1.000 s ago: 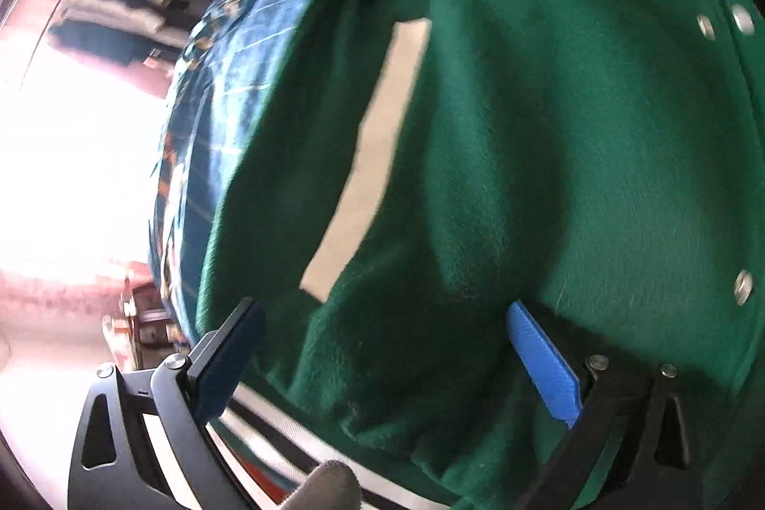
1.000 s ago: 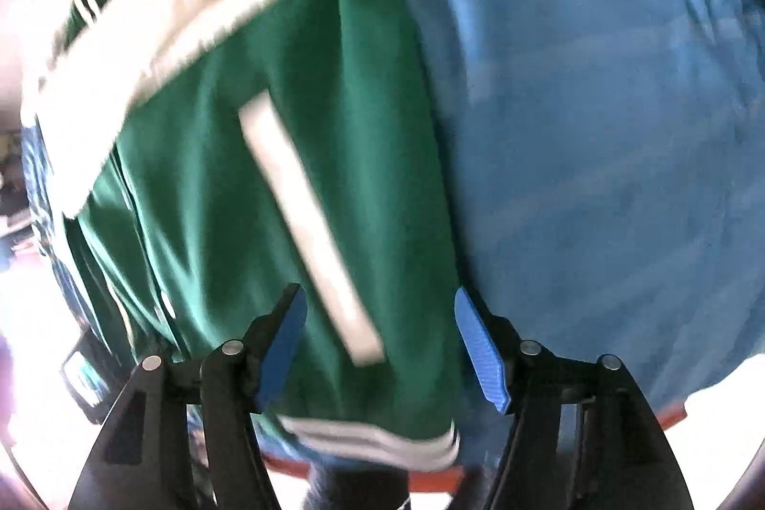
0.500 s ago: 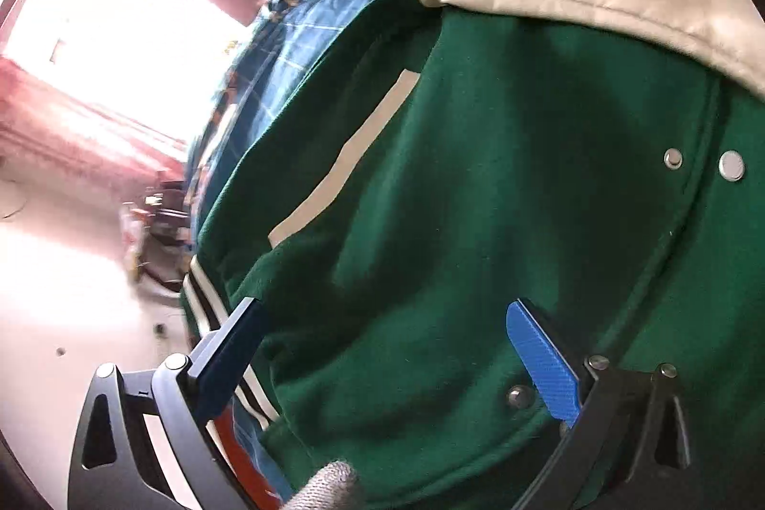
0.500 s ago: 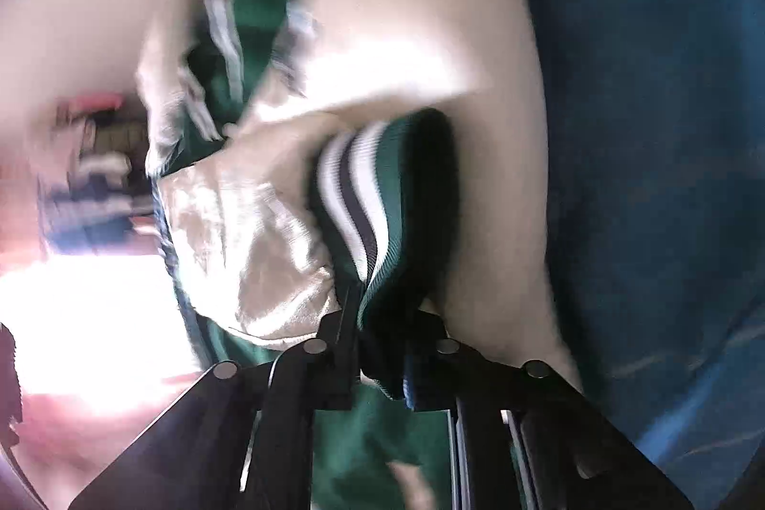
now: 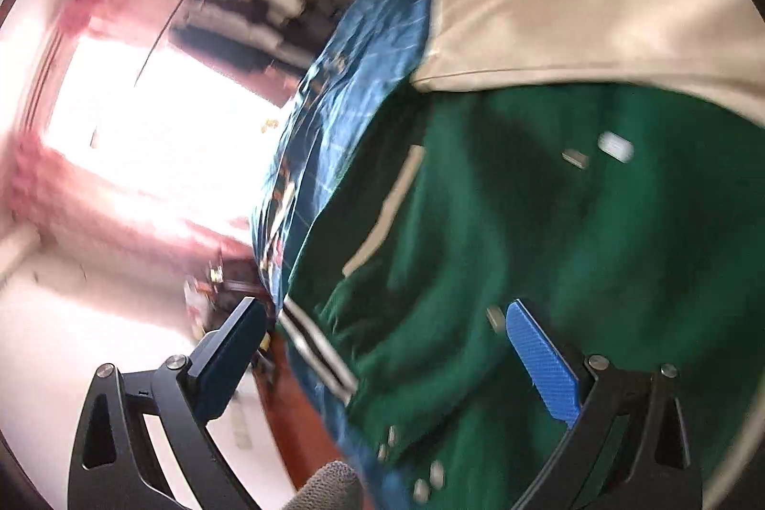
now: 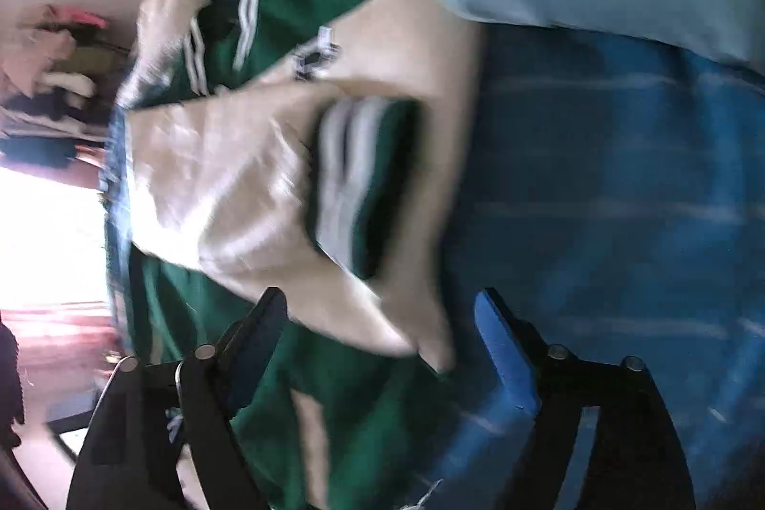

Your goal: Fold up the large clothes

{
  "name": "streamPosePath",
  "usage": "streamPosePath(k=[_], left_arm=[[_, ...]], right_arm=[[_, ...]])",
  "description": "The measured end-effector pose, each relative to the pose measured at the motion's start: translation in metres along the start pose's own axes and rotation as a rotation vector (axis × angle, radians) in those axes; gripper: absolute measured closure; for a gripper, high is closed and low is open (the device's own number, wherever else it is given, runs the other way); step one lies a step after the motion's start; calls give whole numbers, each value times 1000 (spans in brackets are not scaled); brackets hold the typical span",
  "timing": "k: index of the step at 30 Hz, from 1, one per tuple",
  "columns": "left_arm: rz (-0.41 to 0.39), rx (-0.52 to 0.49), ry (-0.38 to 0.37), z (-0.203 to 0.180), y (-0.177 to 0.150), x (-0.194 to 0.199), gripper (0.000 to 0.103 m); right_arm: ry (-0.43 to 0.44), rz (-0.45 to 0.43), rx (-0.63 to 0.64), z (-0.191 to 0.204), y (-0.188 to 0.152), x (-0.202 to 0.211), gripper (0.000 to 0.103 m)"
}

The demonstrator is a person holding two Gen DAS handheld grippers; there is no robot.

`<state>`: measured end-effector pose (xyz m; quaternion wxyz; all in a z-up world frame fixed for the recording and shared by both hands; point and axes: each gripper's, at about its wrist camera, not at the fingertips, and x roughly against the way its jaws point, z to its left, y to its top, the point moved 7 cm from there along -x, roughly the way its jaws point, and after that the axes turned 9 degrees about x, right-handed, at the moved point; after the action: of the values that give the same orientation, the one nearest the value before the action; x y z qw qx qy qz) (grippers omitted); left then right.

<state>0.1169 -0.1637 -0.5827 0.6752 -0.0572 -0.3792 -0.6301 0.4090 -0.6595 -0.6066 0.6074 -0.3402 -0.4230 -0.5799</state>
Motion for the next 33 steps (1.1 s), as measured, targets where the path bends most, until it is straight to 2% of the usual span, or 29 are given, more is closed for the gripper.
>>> streamPosePath(k=[2, 5, 7, 9, 13, 16, 19, 24, 28, 32, 33], left_arm=[[-20, -69, -15, -11, -25, 33, 0], [-65, -183, -30, -33, -67, 81, 0], [-149, -274, -8, -50, -93, 112, 0], [-213, -366, -18, -71, -119, 138, 0], [-247, -451, -43, -101, -159, 160, 0], [-226, -488, -21, -121, -175, 154, 0], [-163, -478, 10, -132, -176, 133, 0], [-86, -333, 63, -119, -146, 103, 0], [-15, -266, 99, -116, -131, 79, 0], [37, -194, 116, -113, -112, 65, 0], [41, -183, 111, -107, -103, 58, 0]], right_arm=[[-2, 37, -11, -15, -32, 7, 20], [-48, 85, -34, -49, -78, 18, 19], [-66, 109, -62, -62, -97, 11, 19], [-80, 134, -101, -81, -114, 12, 19], [-114, 148, -170, -107, -131, 12, 19], [-119, 133, -203, -114, -127, 10, 19], [-110, 120, -226, -118, -123, 11, 19], [-86, 110, -204, -99, -108, 10, 19], [-64, 125, -188, -85, -96, -3, 19], [4, 146, -166, -71, -77, -28, 19], [43, 139, -155, -65, -69, -35, 19]])
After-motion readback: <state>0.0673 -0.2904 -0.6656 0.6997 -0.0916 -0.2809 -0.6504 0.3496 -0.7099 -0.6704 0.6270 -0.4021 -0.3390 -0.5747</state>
